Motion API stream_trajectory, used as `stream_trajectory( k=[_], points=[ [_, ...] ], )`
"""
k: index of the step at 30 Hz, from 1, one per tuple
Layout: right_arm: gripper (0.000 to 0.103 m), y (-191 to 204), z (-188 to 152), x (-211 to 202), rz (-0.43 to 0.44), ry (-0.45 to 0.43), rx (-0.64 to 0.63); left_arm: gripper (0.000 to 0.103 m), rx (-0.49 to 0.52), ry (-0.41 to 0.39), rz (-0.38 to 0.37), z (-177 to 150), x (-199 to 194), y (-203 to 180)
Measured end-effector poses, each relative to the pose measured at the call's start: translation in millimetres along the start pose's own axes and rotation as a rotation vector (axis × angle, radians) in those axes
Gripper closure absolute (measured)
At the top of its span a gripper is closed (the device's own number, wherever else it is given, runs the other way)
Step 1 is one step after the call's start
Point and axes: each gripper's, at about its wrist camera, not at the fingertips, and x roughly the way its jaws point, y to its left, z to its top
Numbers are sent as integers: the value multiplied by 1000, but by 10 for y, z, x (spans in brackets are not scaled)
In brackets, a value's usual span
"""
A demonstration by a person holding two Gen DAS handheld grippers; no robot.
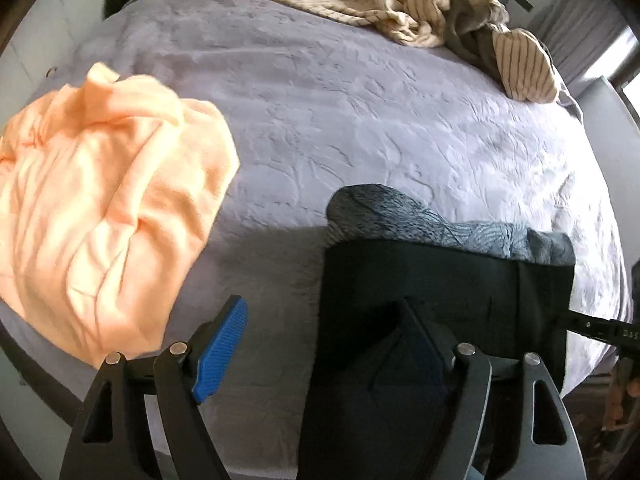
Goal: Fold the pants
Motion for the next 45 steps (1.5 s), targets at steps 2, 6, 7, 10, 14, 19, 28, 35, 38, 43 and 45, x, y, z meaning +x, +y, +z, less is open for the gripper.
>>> stream_trajectory(
  k=[2,6,7,10,14,19,28,35,38,43,45],
  points=[
    [75,30,15,-126,-13,-45,6,24,-13,5,14,6,-16,45],
    [79,258,81,-231,-15,-130,-54,24,1,14,54,-38,-51,-1],
    [79,313,75,-225,-2,-129,-70,24,8,17,59,-62,-51,-42],
    [79,493,27,-36,-54,-86,-141,24,45,19,75,-158,-126,-147],
    [81,431,-58,61,-129,-56,-156,24,93,35,84,-280,-204,-285],
    [79,302,-118,-63,-165,-44,-100,24,159,61,124,-428,-234,-417],
    [49,411,-420,-137,-186,-38,-54,1,202,45,110,-456,-349,-554],
    [21,672,-528,-112,-237,-40,-76,1,212,50,129,-455,-374,-627],
    [14,752,-549,-141,-261,-59,-84,1,212,47,137,-474,-382,-633],
    [14,868,-547,-194,-315,-79,-122,1,216,37,158,-487,-403,-644],
    [1,908,-540,-215,-343,-90,-142,1,216,28,164,-483,-420,-645]
  ],
)
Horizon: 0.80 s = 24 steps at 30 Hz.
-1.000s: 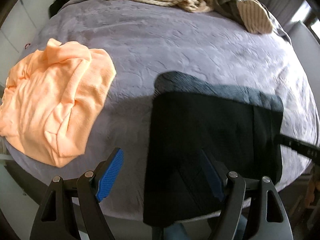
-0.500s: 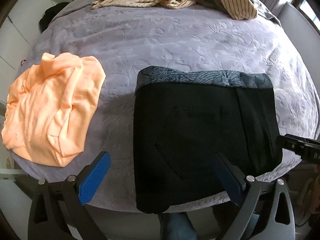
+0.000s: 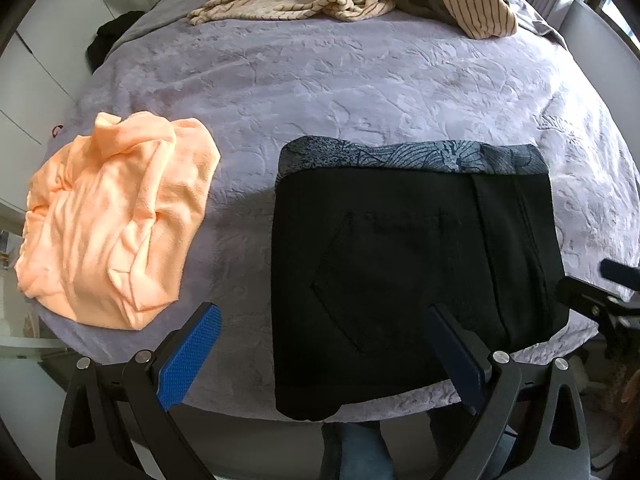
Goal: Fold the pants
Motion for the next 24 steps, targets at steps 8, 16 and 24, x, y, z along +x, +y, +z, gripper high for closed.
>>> stream_trajectory(
  k=[8,16,24],
  points=[
    [0,51,42,-104,-12,-19,-9,1,-7,-45,13,31,-106,7],
    [0,61,36,-126,-21,-18,-3,1,-33,-57,21,60,-146,39],
    [0,75,-1,-96,-23,-8,2,1,-24,-62,21,58,-157,16]
  ],
)
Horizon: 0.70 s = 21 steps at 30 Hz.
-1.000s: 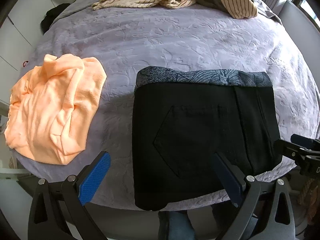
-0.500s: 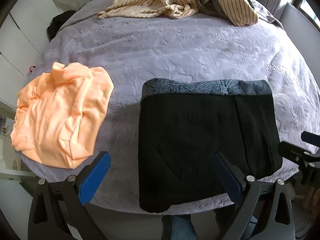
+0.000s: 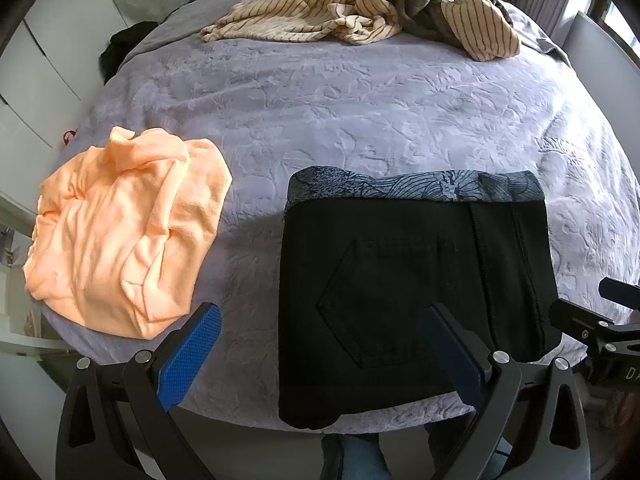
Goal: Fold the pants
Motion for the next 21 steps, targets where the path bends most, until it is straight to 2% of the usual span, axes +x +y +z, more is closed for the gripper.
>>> stream_trajectory(
  k=[21],
  points=[
    [0,-10,-16,22,1,7,4,1,12,-2,11,-8,-21,-20]
  ],
)
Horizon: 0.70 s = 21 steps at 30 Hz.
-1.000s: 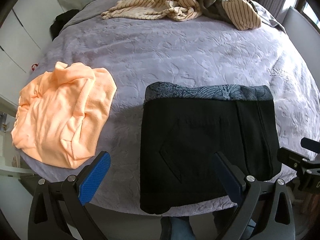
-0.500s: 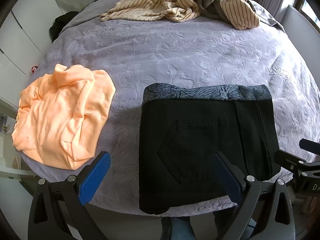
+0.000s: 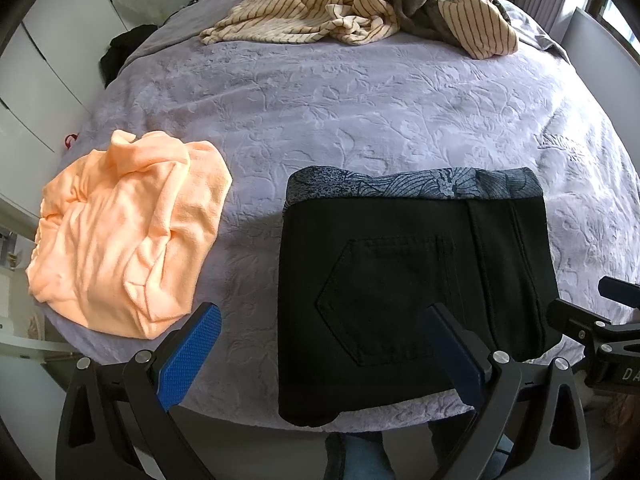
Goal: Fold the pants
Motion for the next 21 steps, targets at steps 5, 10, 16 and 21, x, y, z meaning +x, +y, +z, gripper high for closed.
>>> stream_trajectory(
  k=[5,10,16,21],
  points=[
    [0,-1,2,-3,0,0,-1,1,4,-6,2,1,-17,-11],
    [0,4,-2,-5,0,-1,-1,1,8,-11,-2,1,-33,-20],
    [0,5,-11,-2,1,0,-2,1,13,-16,-4,2,-36,-21],
    [0,6,-3,-4,1,-1,-3,1,12,-15,-5,10,-30,-18]
  ],
)
